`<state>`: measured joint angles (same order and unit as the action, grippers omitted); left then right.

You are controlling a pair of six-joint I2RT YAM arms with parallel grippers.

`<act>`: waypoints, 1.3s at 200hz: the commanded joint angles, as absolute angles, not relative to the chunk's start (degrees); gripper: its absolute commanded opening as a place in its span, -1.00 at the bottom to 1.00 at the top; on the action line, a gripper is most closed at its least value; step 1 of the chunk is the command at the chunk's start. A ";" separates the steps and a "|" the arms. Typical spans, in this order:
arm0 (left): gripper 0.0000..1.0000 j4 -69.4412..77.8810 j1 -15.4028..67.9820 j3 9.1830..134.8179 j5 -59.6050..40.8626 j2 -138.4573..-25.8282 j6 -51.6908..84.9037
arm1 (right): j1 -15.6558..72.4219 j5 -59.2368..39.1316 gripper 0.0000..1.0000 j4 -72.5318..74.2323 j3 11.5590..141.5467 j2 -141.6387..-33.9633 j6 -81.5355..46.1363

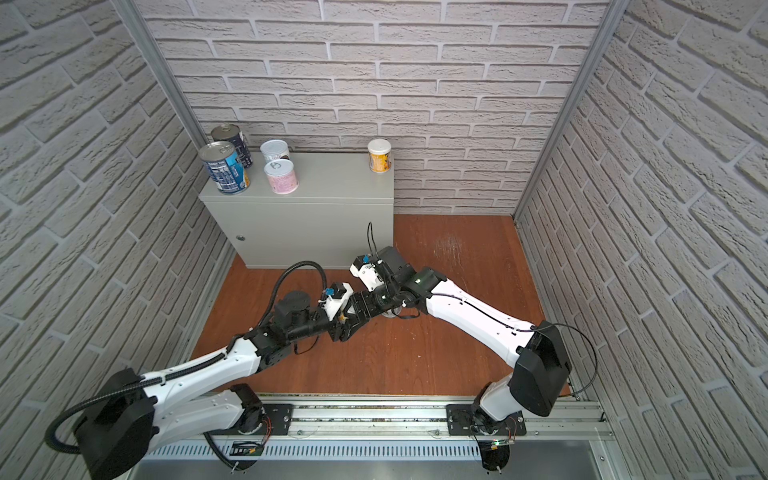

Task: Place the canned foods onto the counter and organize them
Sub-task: 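Reach the left gripper to the yellow-labelled can held by the right gripper, then close the left gripper on the yellow-labelled can while the right gripper opens and withdraws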

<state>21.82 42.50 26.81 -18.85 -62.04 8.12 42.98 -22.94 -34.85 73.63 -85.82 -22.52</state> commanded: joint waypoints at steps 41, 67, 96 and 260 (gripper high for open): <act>0.37 29.82 42.45 26.01 -12.76 -57.48 10.72 | 43.24 -26.67 -0.56 -28.63 72.45 -84.46 -24.18; 0.36 29.91 42.45 25.62 -9.20 -56.35 12.37 | 43.24 -26.81 -0.56 -25.62 71.10 -84.21 -25.83; 0.34 30.35 42.42 25.05 -5.37 -54.79 14.38 | 43.33 -26.47 -0.56 -20.82 68.51 -82.93 -27.63; 0.21 19.21 40.31 30.66 2.01 -46.20 20.27 | 43.33 -19.07 0.77 -17.46 60.23 -70.10 -24.32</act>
